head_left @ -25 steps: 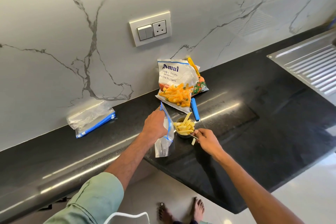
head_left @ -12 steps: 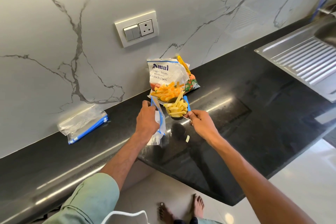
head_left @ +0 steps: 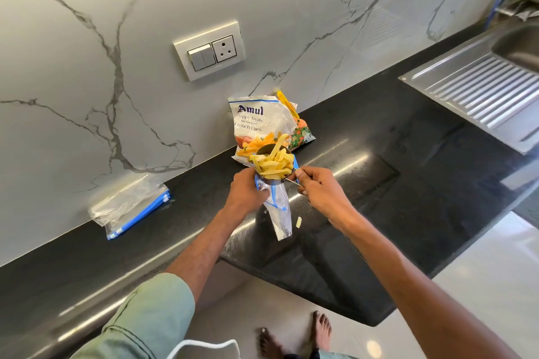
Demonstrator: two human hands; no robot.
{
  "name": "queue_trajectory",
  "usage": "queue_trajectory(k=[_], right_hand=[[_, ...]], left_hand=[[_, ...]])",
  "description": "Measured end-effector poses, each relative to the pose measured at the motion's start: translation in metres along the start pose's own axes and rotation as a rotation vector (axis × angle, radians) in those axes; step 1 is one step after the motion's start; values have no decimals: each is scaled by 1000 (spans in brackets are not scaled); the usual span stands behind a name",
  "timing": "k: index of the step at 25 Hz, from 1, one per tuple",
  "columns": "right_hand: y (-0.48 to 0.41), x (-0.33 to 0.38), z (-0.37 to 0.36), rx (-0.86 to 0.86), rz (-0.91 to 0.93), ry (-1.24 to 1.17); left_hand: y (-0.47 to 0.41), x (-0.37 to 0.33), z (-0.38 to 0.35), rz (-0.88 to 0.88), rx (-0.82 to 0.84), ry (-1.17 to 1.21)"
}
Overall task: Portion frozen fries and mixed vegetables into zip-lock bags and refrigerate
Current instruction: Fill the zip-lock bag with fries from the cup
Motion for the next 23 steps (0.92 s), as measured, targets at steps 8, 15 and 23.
queue_trajectory(k=[8,15,23], right_hand=[[3,6,12,-34,29,23],[7,16,12,9,42,-64],[2,-1,6,-26,10,-56]], left_hand=[[6,3,20,79,-273,289],[9,-13,29,21,-299,263],[9,-15,34,2,-309,221]])
Point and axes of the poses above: each hand's wrist, its own y-axis away from the middle knuckle, its own z-axis out of the back of the hand, x = y × z, the point moved 10 cm from there along -y, towards the middle knuckle, and after that the axes turned 15 degrees about -z, right-handed, at the moved point
